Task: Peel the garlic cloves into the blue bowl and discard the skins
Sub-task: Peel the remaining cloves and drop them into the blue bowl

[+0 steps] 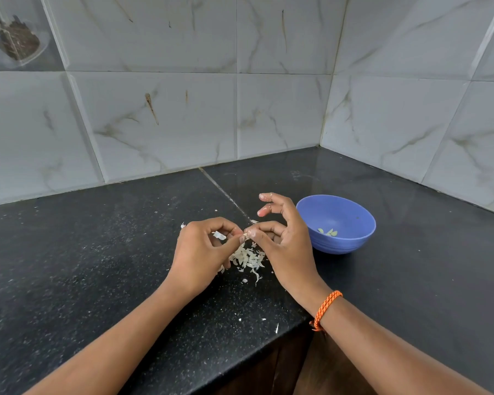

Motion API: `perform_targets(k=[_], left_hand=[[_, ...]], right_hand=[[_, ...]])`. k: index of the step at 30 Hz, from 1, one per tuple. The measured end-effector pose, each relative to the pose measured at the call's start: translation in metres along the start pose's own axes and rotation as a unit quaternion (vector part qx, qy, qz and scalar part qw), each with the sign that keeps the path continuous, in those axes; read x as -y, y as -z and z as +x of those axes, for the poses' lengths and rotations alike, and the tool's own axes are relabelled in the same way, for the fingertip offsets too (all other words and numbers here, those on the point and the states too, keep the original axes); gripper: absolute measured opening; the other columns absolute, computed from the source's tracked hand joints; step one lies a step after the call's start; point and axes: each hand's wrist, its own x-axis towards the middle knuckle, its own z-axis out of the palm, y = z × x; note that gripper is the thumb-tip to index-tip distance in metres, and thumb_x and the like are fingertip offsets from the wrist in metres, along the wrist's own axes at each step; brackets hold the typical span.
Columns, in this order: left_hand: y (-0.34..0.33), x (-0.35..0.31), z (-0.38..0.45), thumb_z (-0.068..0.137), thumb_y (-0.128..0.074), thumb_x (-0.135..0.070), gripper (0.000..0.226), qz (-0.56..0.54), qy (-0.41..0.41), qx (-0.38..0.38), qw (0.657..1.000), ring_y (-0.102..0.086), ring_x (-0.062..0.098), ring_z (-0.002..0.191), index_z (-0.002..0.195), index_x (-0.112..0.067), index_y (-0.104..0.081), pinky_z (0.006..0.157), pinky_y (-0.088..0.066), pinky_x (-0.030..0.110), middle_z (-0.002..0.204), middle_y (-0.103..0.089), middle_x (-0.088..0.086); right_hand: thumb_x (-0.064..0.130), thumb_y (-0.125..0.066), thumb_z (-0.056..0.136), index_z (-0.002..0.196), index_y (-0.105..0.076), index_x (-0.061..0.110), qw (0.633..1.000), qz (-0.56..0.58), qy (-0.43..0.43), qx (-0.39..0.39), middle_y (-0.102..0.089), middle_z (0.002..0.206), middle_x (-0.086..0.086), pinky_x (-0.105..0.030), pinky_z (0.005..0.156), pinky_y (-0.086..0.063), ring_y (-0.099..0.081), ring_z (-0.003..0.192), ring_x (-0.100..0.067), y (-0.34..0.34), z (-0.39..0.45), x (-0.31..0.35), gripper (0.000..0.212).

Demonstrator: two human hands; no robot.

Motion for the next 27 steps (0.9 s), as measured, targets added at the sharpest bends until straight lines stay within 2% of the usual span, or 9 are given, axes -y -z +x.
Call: perform_targets(k=[3, 6, 11, 14, 18, 21, 27], left_hand=[[-0.0004, 0.0003, 0.0001, 0.094, -0.084, -0.023, 0.011, -0.049, 0.025, 0.003, 0.998, -0.065, 0.036, 0.05, 0.085, -0.024, -0.079, 0.056, -0.053, 0.03, 0.057, -0.07, 0.01], [0.0, -0.0005, -0.0003, 0.094, -0.084, -0.019, 0.01, -0.087, 0.04, 0.016, 0.995, -0.062, 0.029, 0.049, 0.085, -0.019, -0.08, 0.054, -0.05, 0.032, 0.064, -0.071, 0.016], [0.0017, -0.0013, -0.0001, 0.093, -0.082, -0.012, 0.009, -0.169, 0.083, 0.038, 0.981, -0.061, 0.027, 0.052, 0.085, -0.009, -0.08, 0.049, -0.046, 0.03, 0.076, -0.072, 0.012], [0.0047, -0.0028, 0.0, 0.092, -0.08, -0.008, 0.008, -0.233, 0.124, 0.063, 0.963, -0.057, 0.025, 0.051, 0.089, -0.001, -0.077, 0.045, -0.042, 0.026, 0.077, -0.067, 0.012], [0.0083, -0.0048, 0.0009, 0.091, -0.079, -0.011, 0.008, -0.28, 0.144, 0.094, 0.944, -0.052, 0.02, 0.051, 0.09, -0.004, -0.076, 0.045, -0.033, 0.025, 0.079, -0.061, 0.01], [0.0085, -0.0054, 0.0013, 0.092, -0.077, -0.012, 0.006, -0.293, 0.153, 0.099, 0.939, -0.049, 0.019, 0.05, 0.089, -0.007, -0.076, 0.047, -0.029, 0.025, 0.078, -0.06, 0.008], [0.0072, -0.0047, 0.0044, 0.092, -0.078, -0.009, 0.009, -0.225, 0.145, 0.063, 0.962, -0.052, 0.019, 0.049, 0.084, -0.007, -0.077, 0.046, -0.026, 0.025, 0.075, -0.064, 0.006]], right_hand=[[-0.003, -0.077, 0.092, 0.138, -0.057, 0.027, 1.0, 0.012, -0.002, 0.008, -0.061, 0.118, -0.004, -0.035, 0.087, -0.063, -0.077, 0.093, -0.024, -0.0011, -0.0013, 0.0002, 0.059], [-0.004, -0.077, 0.091, 0.139, -0.057, 0.027, 1.0, 0.019, -0.008, 0.015, -0.061, 0.116, -0.005, -0.034, 0.088, -0.062, -0.076, 0.092, -0.024, -0.0024, -0.0014, -0.001, 0.061], [-0.01, -0.076, 0.09, 0.14, -0.056, 0.025, 0.994, 0.099, -0.046, 0.009, -0.06, 0.113, -0.015, -0.035, 0.088, -0.061, -0.075, 0.093, -0.025, -0.0022, 0.0003, -0.0021, 0.065], [-0.012, -0.075, 0.09, 0.142, -0.057, 0.025, 0.982, 0.166, -0.083, 0.019, -0.061, 0.107, -0.01, -0.035, 0.091, -0.059, -0.073, 0.094, -0.022, -0.0018, 0.0013, -0.005, 0.066], [-0.015, -0.073, 0.09, 0.146, -0.055, 0.022, 0.96, 0.249, -0.125, 0.033, -0.061, 0.1, -0.005, -0.033, 0.091, -0.057, -0.069, 0.092, -0.019, -0.0012, 0.0031, -0.0045, 0.07], [-0.017, -0.071, 0.089, 0.148, -0.053, 0.021, 0.947, 0.288, -0.134, 0.039, -0.061, 0.097, -0.004, -0.033, 0.093, -0.057, -0.068, 0.09, -0.017, -0.0016, 0.0034, -0.0027, 0.072], [-0.017, -0.072, 0.088, 0.146, -0.054, 0.02, 0.951, 0.279, -0.131, 0.02, -0.06, 0.097, -0.005, -0.036, 0.095, -0.057, -0.068, 0.094, -0.02, -0.0048, 0.0009, -0.0053, 0.071]])
